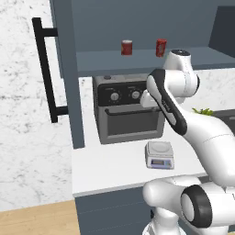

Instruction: Pick the yogurt and place it on the digital scale for weighing, and close the cabinet.

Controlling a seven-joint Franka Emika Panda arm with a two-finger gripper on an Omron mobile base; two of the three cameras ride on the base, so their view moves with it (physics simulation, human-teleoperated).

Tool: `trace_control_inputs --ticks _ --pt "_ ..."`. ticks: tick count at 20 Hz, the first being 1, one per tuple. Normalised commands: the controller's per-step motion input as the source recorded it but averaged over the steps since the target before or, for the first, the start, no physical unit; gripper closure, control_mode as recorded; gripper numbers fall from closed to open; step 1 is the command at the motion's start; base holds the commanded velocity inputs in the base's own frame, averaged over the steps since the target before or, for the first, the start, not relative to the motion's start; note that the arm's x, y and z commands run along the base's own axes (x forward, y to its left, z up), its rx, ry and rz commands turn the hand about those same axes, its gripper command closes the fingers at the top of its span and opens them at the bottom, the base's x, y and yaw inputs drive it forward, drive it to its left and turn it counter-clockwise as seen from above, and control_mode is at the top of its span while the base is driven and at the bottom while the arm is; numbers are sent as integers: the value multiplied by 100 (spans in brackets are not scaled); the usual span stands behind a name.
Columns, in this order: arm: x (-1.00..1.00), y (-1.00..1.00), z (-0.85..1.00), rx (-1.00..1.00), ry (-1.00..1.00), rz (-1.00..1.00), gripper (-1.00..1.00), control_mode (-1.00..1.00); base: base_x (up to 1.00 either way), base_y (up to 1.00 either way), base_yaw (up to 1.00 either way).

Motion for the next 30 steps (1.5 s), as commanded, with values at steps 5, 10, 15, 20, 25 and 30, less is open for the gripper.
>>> trace_control_inputs --ticks 5,10,15,20,25,30 --pt "-44 2 1 0 -13 1 -100 -100 0 0 0" --pt "-55 0 34 0 -30 0 -100 -100 0 0 0" --pt "-23 0 52 0 -18 -1 -100 -100 0 0 0" --pt "0 -6 52 0 -10 -6 -100 -100 0 0 0" --pt "0 -24 55 0 -11 -11 -100 -100 0 0 0" --pt "0 -32 63 0 -14 -8 -100 -100 0 0 0"
